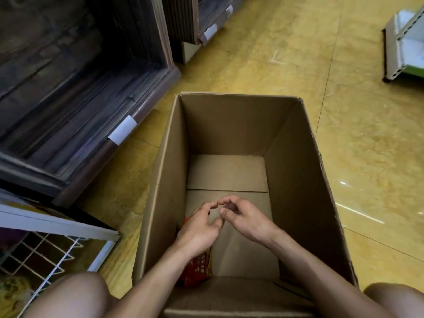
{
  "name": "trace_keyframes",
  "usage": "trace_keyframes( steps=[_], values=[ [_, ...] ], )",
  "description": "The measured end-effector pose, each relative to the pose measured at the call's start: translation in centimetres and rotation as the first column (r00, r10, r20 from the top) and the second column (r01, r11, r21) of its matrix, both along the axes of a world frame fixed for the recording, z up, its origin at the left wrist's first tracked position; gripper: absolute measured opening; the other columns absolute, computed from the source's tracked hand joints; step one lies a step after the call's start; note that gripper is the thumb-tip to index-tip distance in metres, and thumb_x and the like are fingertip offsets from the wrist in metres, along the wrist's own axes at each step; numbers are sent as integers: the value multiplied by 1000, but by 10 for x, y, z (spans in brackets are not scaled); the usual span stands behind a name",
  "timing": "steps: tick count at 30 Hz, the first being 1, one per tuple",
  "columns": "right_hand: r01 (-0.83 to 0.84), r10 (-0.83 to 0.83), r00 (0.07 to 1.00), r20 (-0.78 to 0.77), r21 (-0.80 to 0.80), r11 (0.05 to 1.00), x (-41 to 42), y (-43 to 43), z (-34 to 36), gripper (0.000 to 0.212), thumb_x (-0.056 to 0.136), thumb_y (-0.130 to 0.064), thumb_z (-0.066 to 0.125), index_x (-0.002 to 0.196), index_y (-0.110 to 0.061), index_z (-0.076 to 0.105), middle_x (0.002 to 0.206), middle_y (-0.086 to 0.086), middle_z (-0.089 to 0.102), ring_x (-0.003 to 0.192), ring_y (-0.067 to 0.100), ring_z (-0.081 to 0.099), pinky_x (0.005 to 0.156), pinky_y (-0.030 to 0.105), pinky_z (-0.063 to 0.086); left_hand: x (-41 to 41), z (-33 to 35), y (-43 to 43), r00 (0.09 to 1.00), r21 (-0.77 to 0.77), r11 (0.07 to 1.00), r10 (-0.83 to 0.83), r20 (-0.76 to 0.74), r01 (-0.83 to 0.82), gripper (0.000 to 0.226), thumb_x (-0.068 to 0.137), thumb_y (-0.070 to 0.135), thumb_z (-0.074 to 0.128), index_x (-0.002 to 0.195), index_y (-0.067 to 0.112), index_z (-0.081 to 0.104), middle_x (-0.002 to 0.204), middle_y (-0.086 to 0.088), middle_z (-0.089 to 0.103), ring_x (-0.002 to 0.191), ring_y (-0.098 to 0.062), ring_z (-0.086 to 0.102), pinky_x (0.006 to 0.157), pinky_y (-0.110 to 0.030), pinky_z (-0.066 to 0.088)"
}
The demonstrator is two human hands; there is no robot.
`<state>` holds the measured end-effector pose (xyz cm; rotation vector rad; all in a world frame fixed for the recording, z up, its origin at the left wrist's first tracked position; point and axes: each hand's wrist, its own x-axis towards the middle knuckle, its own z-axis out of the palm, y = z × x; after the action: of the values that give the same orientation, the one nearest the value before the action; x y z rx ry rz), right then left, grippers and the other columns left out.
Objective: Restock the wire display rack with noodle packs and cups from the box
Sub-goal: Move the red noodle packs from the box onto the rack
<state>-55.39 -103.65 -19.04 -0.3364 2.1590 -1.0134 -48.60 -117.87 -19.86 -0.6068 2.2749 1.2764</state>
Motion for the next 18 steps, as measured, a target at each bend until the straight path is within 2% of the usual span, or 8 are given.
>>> trace_keyframes(
  steps=[5, 9, 15, 18],
  values=[
    [5, -5, 1000, -5, 22, 1000, -2, 0, 0, 31, 102, -30, 54, 133, -24, 57, 112, -7, 64, 107, 8, 61, 100, 34, 51, -5, 1, 0, 998, -87, 995, -55, 10, 55, 50, 101, 41, 50, 149, 37, 37, 153, -2, 41, 138, -21, 46, 112, -37, 41],
    [8, -8, 1000, -3, 46, 999, -3, -1, -2, 32, 102, -32, 54, 133, -26, 56, 111, -10, 63, 108, 9, 61, 103, 37, 50, -6, 0, 0, 996, -129, 988, -84, 40, 88, 52, 101, 44, 49, 151, 37, 35, 155, -2, 37, 140, -22, 43, 112, -37, 40],
    [-7, 8, 1000, -19, 49, 999, -7, -5, -6, 33, 101, -36, 53, 134, -29, 56, 117, -7, 65, 111, 11, 62, 104, 39, 50, -9, -5, -4, 992, -185, 976, -99, 85, 113, 53, 101, 46, 49, 151, 39, 33, 159, -4, 36, 147, -24, 34, 116, -42, 37],
    [-23, 23, 1000, -9, 49, 999, -8, -4, -8, 34, 102, -36, 53, 135, -29, 55, 119, -6, 64, 113, 12, 60, 105, 39, 49, -10, -5, -5, 989, -197, 972, -106, 103, 125, 53, 101, 45, 49, 151, 37, 34, 158, -5, 37, 145, -24, 37, 115, -41, 38]
  ],
)
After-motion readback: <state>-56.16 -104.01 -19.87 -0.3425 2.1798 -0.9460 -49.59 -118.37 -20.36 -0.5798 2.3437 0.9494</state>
